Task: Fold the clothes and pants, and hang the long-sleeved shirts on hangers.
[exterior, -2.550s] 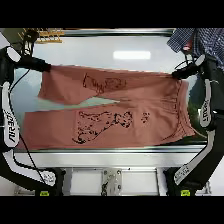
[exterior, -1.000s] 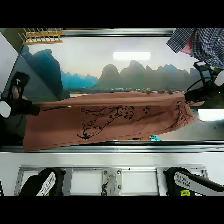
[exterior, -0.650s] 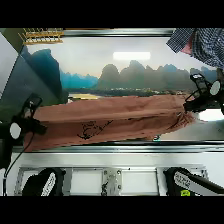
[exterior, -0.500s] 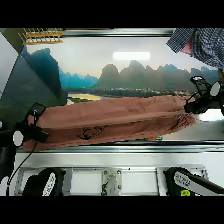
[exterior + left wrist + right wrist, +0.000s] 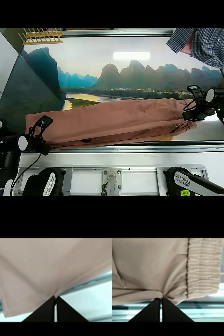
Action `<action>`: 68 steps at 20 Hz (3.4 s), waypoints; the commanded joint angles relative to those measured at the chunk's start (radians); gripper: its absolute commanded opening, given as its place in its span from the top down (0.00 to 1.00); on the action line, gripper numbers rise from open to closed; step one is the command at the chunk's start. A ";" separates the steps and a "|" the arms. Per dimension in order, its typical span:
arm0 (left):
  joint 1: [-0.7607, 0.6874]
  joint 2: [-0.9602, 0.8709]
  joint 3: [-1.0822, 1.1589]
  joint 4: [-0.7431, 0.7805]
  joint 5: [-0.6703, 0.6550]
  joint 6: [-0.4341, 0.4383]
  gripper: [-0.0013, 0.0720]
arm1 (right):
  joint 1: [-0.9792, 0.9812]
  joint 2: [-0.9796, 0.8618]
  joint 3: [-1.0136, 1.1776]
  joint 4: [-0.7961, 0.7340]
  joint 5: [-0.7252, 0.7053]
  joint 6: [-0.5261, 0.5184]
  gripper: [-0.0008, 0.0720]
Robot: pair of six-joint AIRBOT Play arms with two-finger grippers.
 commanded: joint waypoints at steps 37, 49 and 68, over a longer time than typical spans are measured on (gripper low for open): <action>0.627 -0.718 0.449 -0.395 0.234 -0.322 0.13 | -0.578 0.253 -0.117 0.598 0.014 0.052 0.15; 0.713 -0.926 0.542 -0.422 0.190 -0.155 0.13 | -0.577 0.253 -0.117 0.598 0.038 0.052 0.15; 0.373 -0.926 0.927 -0.418 0.352 -0.262 0.27 | -0.578 0.253 -0.117 0.599 0.037 0.052 0.15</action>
